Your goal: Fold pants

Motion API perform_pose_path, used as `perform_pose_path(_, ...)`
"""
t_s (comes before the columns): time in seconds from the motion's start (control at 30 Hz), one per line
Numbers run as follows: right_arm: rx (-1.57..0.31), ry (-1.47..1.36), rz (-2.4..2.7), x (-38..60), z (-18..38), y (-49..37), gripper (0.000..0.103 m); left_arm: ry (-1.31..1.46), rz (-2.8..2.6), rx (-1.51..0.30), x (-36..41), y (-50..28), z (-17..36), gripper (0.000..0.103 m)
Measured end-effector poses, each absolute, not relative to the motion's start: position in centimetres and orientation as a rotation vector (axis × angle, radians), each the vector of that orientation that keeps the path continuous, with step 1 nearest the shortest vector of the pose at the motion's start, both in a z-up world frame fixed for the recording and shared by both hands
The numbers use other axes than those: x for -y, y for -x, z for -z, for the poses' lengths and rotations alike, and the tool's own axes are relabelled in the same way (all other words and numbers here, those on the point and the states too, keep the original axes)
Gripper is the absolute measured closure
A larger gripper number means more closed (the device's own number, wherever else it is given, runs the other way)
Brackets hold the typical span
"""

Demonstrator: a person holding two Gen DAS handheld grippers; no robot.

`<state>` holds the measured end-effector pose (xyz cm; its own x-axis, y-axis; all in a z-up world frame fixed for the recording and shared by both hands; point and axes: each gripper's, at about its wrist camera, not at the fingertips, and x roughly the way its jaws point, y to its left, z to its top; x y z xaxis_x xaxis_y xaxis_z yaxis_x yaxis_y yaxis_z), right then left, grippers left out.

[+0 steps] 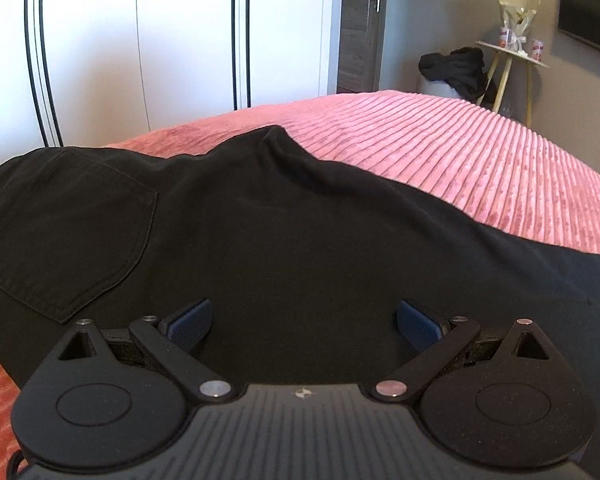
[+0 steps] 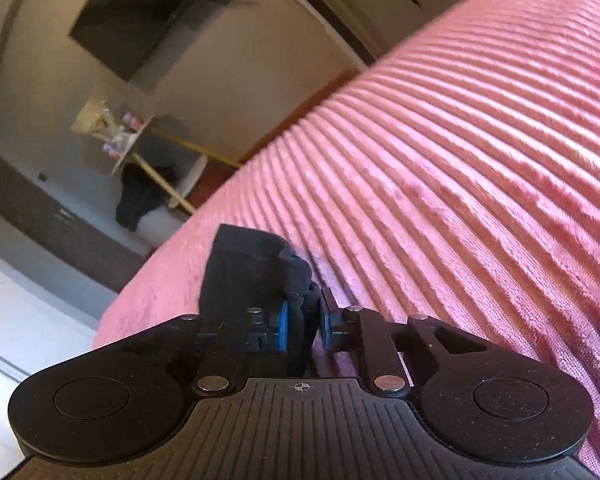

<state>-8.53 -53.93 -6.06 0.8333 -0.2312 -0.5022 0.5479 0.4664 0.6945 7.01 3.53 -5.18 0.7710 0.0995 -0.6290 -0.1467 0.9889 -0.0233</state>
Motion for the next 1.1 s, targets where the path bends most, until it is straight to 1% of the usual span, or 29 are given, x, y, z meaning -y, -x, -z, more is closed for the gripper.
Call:
perform_pose_path(0.03, -0.363, -0.972, 0.489, 53.9, 6.1, 8.6, 0.084, 0.085, -0.115, -0.675, -3.5, -6.9, 5.1, 0.004)
perform_pose_path(0.07, -0.36, -0.977, 0.485, 54.0, 6.2, 8.5, 0.081, 0.101, -0.088, -0.665, -3.5, -6.5, 4.8, 0.004)
perform_pose_path(0.13, -0.365, -1.018, 0.462, 54.4, 6.8, 8.3, 0.068, 0.135, -0.01, -0.631, -3.2, -5.9, 4.3, 0.004)
perform_pose_path(0.2, -0.372, -1.043, 0.443, 54.5, 7.0, 8.1, 0.065, 0.144, 0.061, -0.618, -2.7, -5.6, 4.2, 0.004)
perform_pose_path(0.27, -0.387, -1.017, 0.466, 54.2, 6.7, 7.7, 0.077, 0.118, 0.08, -0.649, -2.1, -5.8, 4.7, 0.004)
perform_pose_path(0.3, -0.39, -0.998, 0.478, 54.0, 6.2, 7.5, 0.085, 0.109, 0.075, -0.664, -2.0, -6.0, 4.9, 0.004)
perform_pose_path(0.33, -0.388, -0.982, 0.488, 53.8, 5.6, 7.4, 0.087, 0.11, 0.076, -0.669, -2.1, -6.0, 5.0, 0.004)
perform_pose_path(0.4, -0.373, -0.93, 0.489, 52.7, 3.9, 7.0, 0.088, 0.137, 0.086, -0.66, -2.3, -6.0, 4.9, 0.004)
perform_pose_path(0.47, -0.35, -0.789, 0.443, 50.2, 0.9, 6.1, 0.088, 0.178, 0.104, -0.654, -2.7, -5.9, 4.7, 0.004)
perform_pose_path(0.6, -0.312, -0.475, 0.234, 40.9, -4.8, 3.4, 0.087, 0.225, 0.131, -0.642, -3.0, -6.1, 4.6, 0.004)
perform_pose_path(0.7, -0.315, -0.318, 0.052, 32.9, -5.8, 2.0, 0.085, 0.274, 0.16, -0.609, -3.5, -5.7, 4.0, 0.004)
perform_pose_path(0.77, -0.356, -0.281, -0.071, 28.0, -4.7, 1.1, 0.084, 0.318, 0.167, -0.584, -4.2, -5.3, 3.5, 0.004)
perform_pose_path(0.8, -0.39, -0.244, -0.11, 25.8, -3.8, 0.6, 0.081, 0.34, 0.169, -0.576, -4.6, -5.2, 3.3, 0.004)
perform_pose_path(0.83, -0.44, -0.226, -0.137, 23.7, -2.4, 0.1, 0.071, 0.358, 0.166, -0.573, -4.9, -5.2, 3.2, 0.004)
perform_pose_path(0.87, -0.531, -0.219, -0.177, 21.8, -0.5, -0.6, 0.063, 0.371, 0.163, -0.573, -5.2, -5.1, 3.0, 0.004)
perform_pose_path(0.9, -0.62, -0.219, -0.208, 20.6, 0.9, -1.3, 0.043, 0.379, 0.163, -0.577, -5.5, -5.1, 3.0, 0.004)
perform_pose_path(0.97, -0.76, -0.236, -0.255, 19.3, 2.9, -1.7, 0.044, 0.394, 0.166, -0.588, -5.8, -5.2, 2.9, 0.004)
perform_pose_path(1.0, -0.752, -0.243, -0.283, 19.3, 2.7, -1.3, 0.046, 0.406, 0.176, -0.596, -5.9, -5.3, 2.9, 0.004)
perform_pose_path(1.07, -0.706, -0.281, -0.318, 20.4, 1.1, -0.6, 0.04, 0.427, 0.217, -0.615, -5.8, -5.5, 3.0, 0.004)
perform_pose_path(1.1, -0.675, -0.315, -0.311, 21.2, 0.4, -0.2, 0.032, 0.426, 0.241, -0.62, -5.6, -5.6, 3.1, 0.004)
